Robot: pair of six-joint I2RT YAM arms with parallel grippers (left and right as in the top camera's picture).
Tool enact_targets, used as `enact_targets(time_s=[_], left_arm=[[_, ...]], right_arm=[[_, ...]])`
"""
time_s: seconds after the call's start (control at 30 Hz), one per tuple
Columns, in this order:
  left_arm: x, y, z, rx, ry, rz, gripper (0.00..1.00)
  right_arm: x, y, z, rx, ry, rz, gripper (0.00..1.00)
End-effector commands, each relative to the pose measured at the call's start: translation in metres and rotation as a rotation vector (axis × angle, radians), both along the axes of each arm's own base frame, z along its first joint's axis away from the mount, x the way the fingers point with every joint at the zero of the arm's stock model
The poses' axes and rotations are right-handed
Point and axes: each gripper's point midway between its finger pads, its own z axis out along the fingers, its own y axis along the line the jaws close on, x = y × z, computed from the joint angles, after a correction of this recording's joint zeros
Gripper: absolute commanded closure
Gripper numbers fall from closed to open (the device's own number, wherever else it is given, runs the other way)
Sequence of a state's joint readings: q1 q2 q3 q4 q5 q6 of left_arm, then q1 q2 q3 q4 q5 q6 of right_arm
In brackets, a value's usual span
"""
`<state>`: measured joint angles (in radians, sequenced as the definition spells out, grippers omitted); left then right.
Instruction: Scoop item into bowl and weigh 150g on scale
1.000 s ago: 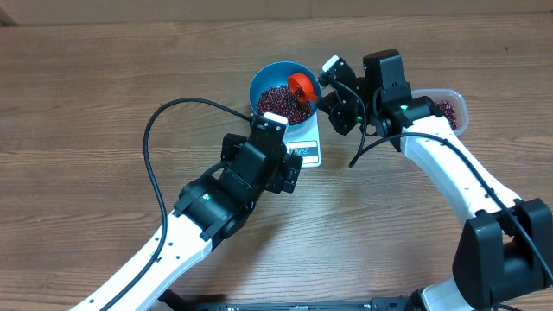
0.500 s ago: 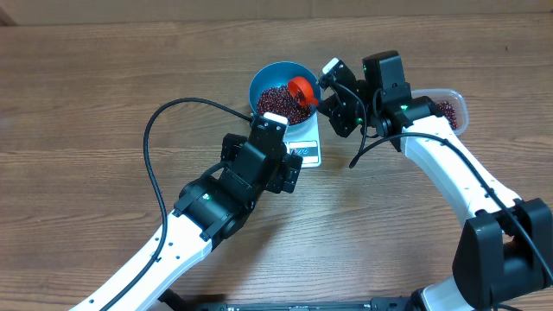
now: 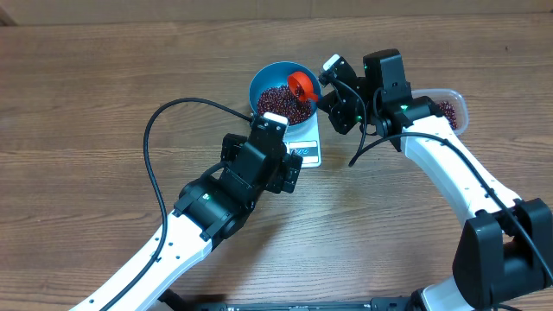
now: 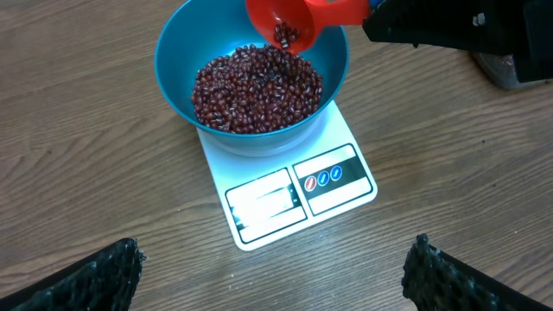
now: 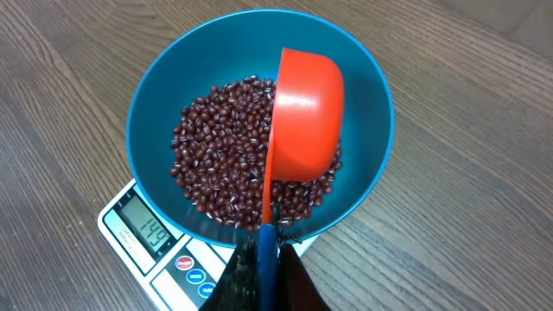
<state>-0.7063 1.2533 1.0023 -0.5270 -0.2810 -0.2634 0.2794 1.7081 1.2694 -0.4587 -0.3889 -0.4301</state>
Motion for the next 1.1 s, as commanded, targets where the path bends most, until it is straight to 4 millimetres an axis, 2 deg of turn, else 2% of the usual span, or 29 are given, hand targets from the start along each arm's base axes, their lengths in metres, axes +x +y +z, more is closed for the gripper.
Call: enact_targets(time_s=[0.0,0.93,1.07], left_arm=[[0.001,0.002,-0.005,0.008,0.008,0.019,0.0],[0.001,0.002,-0.005,0.008,0.008,0.019,0.0],[0.001,0.002,-0.005,0.008,0.008,0.019,0.0]], right_arm=[[0.002,0.003,0.02,0.025,-0.038,0.003,0.96],[0.001,0.002,0.019,0.025,-0.032,0.003,0.96],[-0.013,0.012,0.017,0.062,0.014,0.062,0.96]])
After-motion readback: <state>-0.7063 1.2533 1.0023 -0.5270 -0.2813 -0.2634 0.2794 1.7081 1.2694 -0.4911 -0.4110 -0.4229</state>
